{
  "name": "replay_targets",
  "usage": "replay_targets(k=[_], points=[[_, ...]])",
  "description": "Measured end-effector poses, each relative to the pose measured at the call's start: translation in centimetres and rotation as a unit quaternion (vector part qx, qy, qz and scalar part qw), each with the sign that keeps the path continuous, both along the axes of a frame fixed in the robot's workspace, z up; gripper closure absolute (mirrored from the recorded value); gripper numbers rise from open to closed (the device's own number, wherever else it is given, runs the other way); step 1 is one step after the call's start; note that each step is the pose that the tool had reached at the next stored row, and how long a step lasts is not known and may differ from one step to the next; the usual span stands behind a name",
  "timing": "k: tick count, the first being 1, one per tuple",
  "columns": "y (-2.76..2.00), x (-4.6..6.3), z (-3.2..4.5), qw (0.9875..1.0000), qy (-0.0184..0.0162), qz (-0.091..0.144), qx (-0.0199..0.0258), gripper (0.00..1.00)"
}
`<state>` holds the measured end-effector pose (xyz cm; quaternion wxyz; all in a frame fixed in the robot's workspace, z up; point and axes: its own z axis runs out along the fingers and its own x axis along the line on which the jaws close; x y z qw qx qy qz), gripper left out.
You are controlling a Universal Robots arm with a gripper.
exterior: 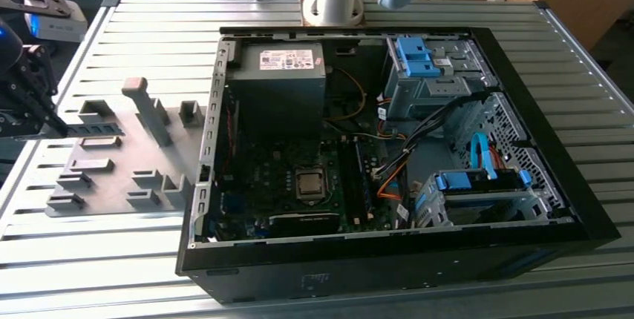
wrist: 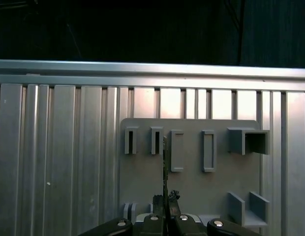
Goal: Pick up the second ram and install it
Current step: 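Pick up the second ram and move it above second insertion slot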
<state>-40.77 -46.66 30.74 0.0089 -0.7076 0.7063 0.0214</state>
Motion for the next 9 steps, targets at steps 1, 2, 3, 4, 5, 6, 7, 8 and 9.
replay_targets(k=[1,2,3,4,5,6,7,8,9], points=[[0.00,0.00,0.06,1.0000,-0.0002,0.000,0.0001,0.86],[0.00,0.00,0.08,1.0000,-0.0003,0.000,0.0003,0.86],[0.00,0.00,0.08,1.0000,-0.0004,0.000,0.0003,0.86],[0.00,0.00,0.08,1.0000,-0.0004,0.000,0.0003,0.86],[0.00,0.00,0.10,1.0000,-0.0003,0.000,0.0003,0.86],[0.00,0.00,0.12,1.0000,-0.0003,0.000,0.0003,0.86],[0.00,0.00,0.12,1.0000,-0.0003,0.000,0.0003,0.86],[0.00,0.00,0.13,1.0000,-0.0003,0.000,0.0002,0.86],[0.00,0.00,0.16,1.0000,-0.0003,0.000,0.0002,0.86]])
